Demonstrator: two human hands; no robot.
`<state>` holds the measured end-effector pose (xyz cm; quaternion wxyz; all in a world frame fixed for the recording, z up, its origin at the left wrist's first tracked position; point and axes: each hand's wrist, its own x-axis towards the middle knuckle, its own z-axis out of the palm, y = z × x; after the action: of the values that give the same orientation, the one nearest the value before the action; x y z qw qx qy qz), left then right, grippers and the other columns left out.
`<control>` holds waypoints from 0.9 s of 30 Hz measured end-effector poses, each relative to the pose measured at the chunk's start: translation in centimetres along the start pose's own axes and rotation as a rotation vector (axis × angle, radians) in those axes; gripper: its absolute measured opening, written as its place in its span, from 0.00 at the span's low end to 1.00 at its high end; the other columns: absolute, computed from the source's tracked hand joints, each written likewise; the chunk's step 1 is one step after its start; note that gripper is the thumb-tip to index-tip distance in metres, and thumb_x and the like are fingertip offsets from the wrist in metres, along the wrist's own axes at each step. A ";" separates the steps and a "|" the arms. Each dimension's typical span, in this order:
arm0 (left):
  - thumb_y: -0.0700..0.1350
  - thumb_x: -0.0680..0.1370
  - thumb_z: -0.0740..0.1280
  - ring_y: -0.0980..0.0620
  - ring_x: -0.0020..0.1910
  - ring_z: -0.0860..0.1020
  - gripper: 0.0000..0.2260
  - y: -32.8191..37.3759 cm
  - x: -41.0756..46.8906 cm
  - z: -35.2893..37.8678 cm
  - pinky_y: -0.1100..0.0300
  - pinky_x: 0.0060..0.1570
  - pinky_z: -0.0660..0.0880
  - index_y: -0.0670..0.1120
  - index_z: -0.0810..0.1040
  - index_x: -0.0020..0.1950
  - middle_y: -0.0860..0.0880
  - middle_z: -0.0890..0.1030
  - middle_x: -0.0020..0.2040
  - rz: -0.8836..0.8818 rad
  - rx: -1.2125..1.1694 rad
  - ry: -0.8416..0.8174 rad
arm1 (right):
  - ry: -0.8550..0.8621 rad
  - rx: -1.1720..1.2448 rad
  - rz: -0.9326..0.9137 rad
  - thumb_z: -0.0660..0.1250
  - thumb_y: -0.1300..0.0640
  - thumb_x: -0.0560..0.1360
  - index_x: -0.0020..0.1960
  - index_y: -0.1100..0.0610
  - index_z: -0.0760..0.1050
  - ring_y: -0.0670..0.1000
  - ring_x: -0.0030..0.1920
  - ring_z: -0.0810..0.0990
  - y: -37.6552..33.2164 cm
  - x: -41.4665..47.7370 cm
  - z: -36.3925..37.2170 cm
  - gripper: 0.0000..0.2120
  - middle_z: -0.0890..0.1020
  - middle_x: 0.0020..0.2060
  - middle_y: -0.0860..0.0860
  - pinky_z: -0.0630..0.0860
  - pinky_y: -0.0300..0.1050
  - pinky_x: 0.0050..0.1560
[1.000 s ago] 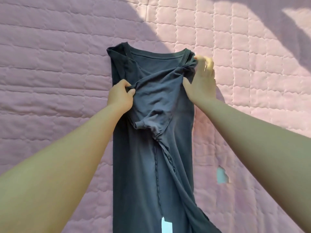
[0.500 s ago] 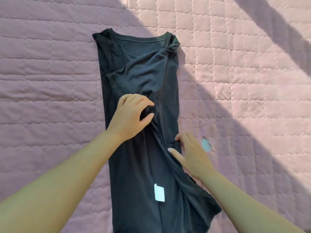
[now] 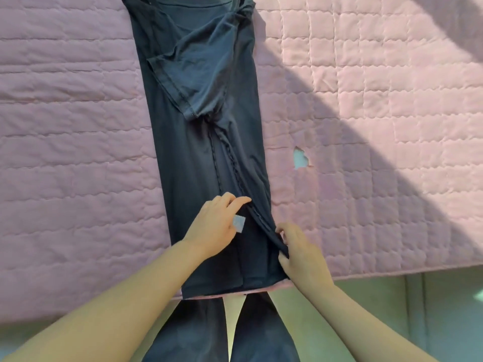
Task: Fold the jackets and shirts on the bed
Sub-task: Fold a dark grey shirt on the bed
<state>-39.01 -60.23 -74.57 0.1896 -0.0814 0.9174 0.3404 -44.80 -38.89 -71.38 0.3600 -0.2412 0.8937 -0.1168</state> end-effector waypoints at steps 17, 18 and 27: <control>0.44 0.73 0.67 0.48 0.41 0.82 0.04 1.7 -3.9 3.3 0.49 0.48 0.78 0.47 0.73 0.45 0.49 0.83 0.40 -0.811 -0.508 -0.017 | -0.040 -0.016 -0.212 0.60 0.56 0.79 0.62 0.52 0.72 0.48 0.54 0.75 -2.0 0.7 1.1 0.12 0.74 0.57 0.46 0.74 0.44 0.50; 0.45 0.73 0.66 0.47 0.41 0.82 0.04 1.5 -4.2 3.4 0.49 0.47 0.78 0.47 0.73 0.44 0.48 0.83 0.40 -0.830 -0.501 -0.006 | -0.075 -0.018 -0.213 0.60 0.57 0.79 0.62 0.52 0.73 0.49 0.56 0.74 -1.6 1.5 1.1 0.13 0.73 0.58 0.47 0.74 0.45 0.53; 0.51 0.77 0.65 0.56 0.40 0.78 0.10 1.5 -1.0 -0.3 0.61 0.38 0.71 0.48 0.74 0.55 0.55 0.78 0.42 -0.778 -0.663 0.315 | 0.068 0.367 0.234 0.67 0.51 0.76 0.56 0.55 0.70 0.52 0.47 0.78 -1.2 6.3 -0.2 0.13 0.78 0.44 0.49 0.74 0.49 0.49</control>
<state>-38.63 -59.28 -73.06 0.1258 -0.5213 0.6799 0.5001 -48.44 -43.21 -74.49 0.3786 -0.0623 0.8909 -0.2431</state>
